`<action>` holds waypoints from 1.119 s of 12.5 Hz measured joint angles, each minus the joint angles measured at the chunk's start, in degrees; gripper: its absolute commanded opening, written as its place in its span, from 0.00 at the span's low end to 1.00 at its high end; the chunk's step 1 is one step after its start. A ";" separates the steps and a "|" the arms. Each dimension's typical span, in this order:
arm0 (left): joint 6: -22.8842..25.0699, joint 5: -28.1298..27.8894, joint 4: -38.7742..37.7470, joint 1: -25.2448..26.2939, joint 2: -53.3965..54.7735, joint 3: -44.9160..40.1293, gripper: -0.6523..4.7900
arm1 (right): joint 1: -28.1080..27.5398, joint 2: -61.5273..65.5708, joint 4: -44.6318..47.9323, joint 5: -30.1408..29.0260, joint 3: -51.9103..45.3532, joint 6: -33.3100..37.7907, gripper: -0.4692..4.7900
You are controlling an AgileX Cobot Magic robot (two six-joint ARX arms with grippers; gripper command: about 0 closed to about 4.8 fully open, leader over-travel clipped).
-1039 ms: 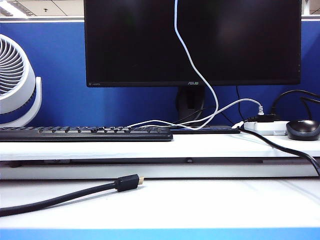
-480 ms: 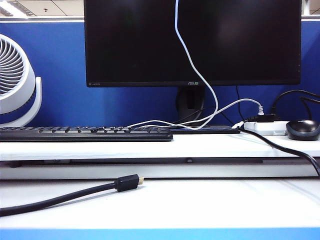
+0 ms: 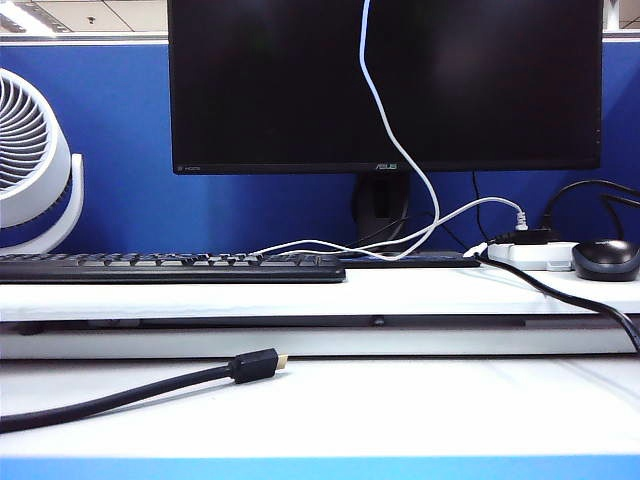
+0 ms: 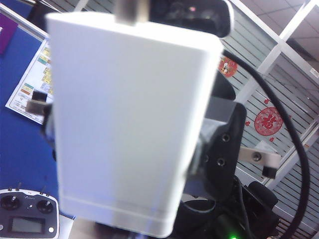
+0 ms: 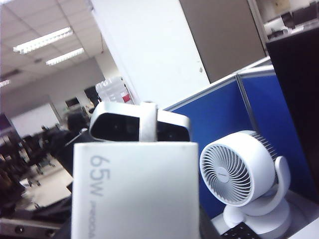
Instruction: Pick up the Type-C charging cable and the charging base, insert one end of the Type-C charger into the corresponding slot on the base, and finally place the plugged-in charger back on the table.
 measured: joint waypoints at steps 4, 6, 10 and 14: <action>0.04 0.63 -1.11 0.52 0.15 -0.33 0.11 | -0.04 -0.48 -5.16 0.74 0.17 -1.53 0.08; 0.02 0.81 -1.38 0.46 0.22 -0.48 0.45 | -0.07 -0.81 -8.87 0.96 0.28 0.00 0.08; -0.17 1.36 -0.42 1.49 0.48 -0.39 0.57 | -3.15 -1.51 -11.23 -0.22 0.15 -2.60 0.08; 0.46 1.11 1.40 4.94 -0.02 0.13 0.37 | -4.92 -1.31 -16.59 3.50 -0.28 -9.14 0.08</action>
